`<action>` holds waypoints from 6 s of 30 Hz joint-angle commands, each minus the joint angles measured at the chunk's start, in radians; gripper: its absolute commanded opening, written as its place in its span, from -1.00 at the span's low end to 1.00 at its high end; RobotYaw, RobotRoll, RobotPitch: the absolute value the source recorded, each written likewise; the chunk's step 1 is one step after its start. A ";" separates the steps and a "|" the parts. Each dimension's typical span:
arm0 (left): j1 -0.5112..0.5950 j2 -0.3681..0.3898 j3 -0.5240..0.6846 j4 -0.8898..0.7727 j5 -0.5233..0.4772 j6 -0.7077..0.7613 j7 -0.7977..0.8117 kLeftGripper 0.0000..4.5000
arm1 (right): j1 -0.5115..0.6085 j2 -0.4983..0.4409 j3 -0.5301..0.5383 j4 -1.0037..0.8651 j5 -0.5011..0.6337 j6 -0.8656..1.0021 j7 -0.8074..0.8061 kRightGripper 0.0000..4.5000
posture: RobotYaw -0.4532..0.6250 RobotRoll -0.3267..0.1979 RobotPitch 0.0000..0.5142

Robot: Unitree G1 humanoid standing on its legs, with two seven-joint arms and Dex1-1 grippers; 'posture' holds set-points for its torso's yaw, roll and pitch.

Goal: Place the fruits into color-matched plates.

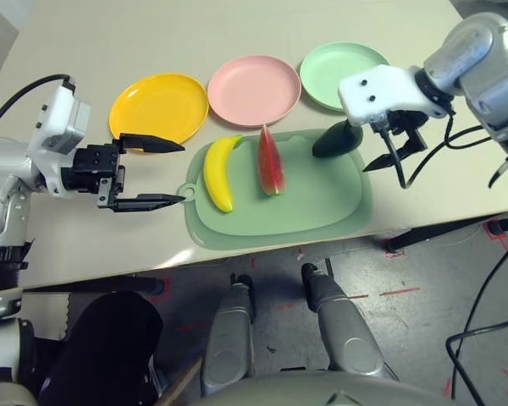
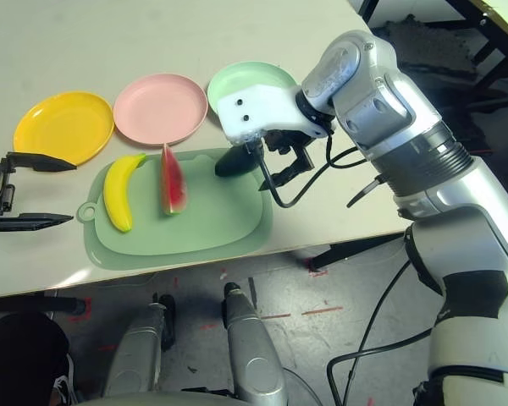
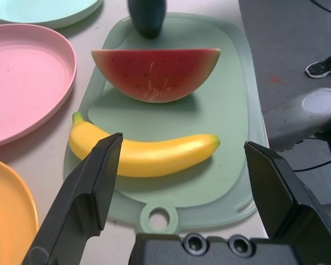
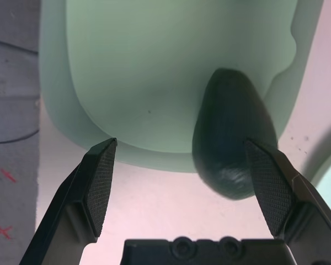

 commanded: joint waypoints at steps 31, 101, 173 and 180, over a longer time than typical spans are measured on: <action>-0.008 -0.001 -0.018 0.007 0.020 -0.014 -0.021 1.00 | -0.016 0.070 -0.065 0.098 -0.147 -0.013 0.004 0.99 | -0.23 0.25 0.22; 0.009 0.000 -0.021 -0.043 0.023 0.012 -0.016 1.00 | 0.052 0.118 -0.066 -0.025 -0.169 0.280 -0.043 0.99 | -0.24 0.25 0.27; -0.003 0.005 -0.017 0.016 0.032 -0.042 -0.039 1.00 | 0.097 0.169 -0.080 -0.038 -0.227 0.366 -0.030 -0.99 | -0.23 0.25 0.29; -0.002 0.004 -0.019 0.017 0.034 -0.043 -0.038 1.00 | 0.087 0.146 -0.072 -0.024 -0.241 0.324 -0.003 -0.83 | -0.24 0.25 0.28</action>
